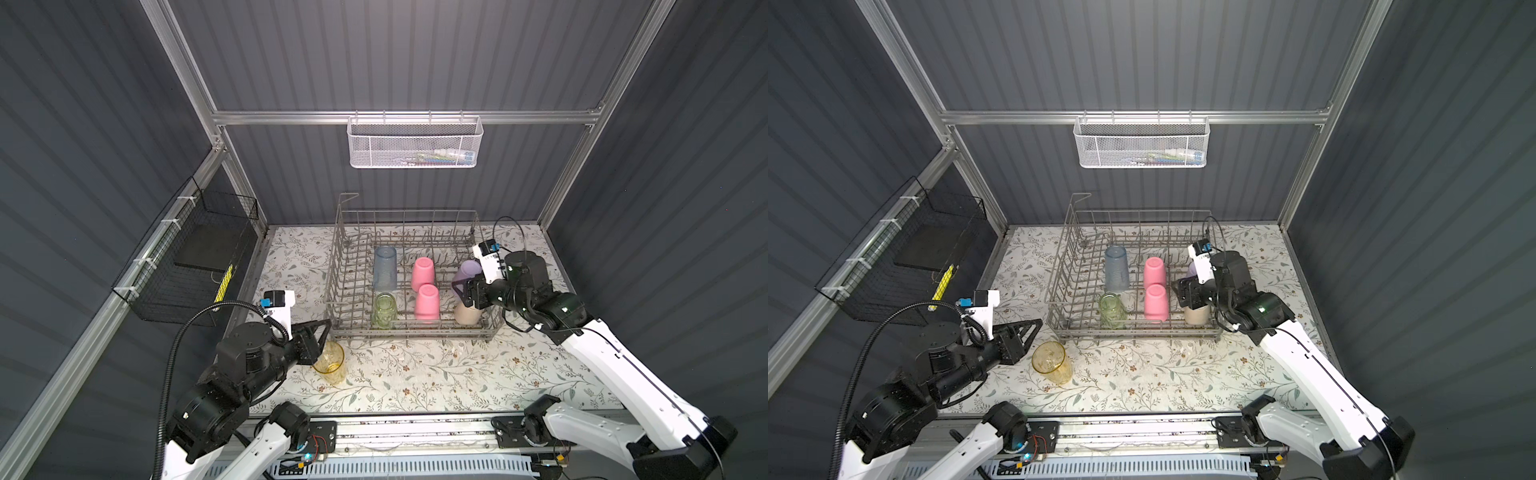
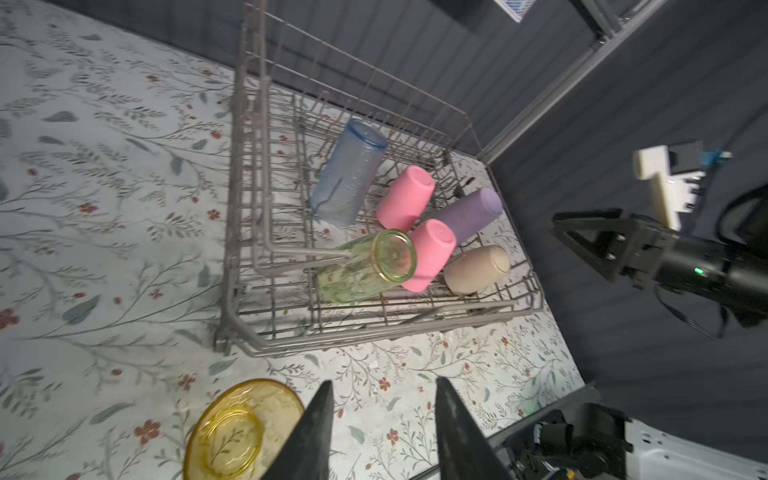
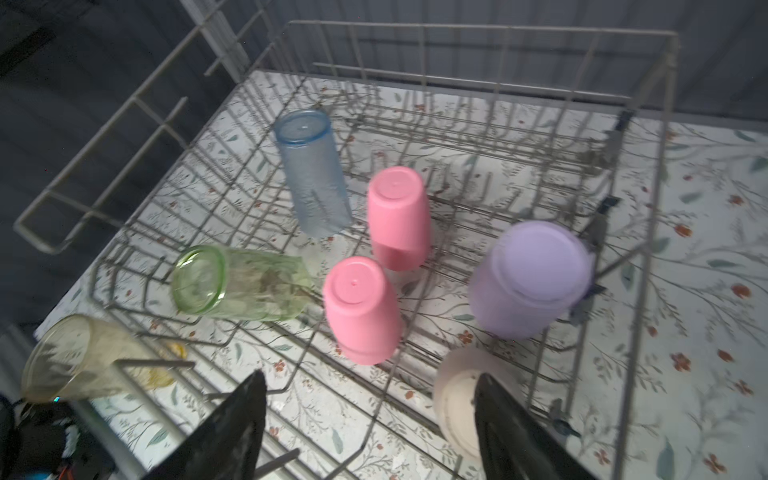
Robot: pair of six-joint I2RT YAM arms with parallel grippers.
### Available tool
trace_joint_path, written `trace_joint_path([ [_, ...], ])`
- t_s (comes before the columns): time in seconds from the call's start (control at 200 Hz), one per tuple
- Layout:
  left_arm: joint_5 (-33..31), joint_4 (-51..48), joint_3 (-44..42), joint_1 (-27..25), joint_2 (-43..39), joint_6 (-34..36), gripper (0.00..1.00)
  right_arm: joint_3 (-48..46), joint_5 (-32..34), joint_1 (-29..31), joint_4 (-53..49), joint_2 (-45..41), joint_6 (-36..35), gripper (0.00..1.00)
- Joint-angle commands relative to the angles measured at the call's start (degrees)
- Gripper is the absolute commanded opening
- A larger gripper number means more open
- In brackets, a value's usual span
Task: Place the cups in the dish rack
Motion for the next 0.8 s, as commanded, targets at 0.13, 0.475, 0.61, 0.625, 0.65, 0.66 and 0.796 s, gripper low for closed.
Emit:
trace_joint_path([
  [0.13,-9.92,-2.00,-0.87,0.38,1.05,-3.61,0.43,2.35,2.34,16.68,2.40,0.26,-11.20,0.76],
  [0.475,-12.77,9.48,-2.95,0.38,7.40,-6.99,0.49,1.05,0.28,32.14,9.48,6.87,-18.57,0.70],
  [0.61,-12.80,12.42,-1.22,0.38,11.02,-7.00,0.51,2.38,-0.35,35.59,12.03,11.65,-19.66,0.68],
  [0.625,-12.81,12.76,-1.18,0.38,11.46,-6.90,0.51,2.63,-0.22,35.99,12.07,12.41,-19.84,0.67],
  [0.65,-12.72,13.30,-1.03,0.38,12.10,-6.83,0.51,3.18,0.02,36.53,12.24,13.37,-20.21,0.67],
  [0.66,-12.75,13.48,-1.03,0.38,12.30,-6.84,0.51,3.37,0.06,36.73,12.29,13.75,-20.32,0.67],
  [0.796,-13.88,15.56,-1.21,0.64,14.88,-6.44,0.51,5.63,-0.48,39.02,13.15,18.02,-21.73,0.65],
])
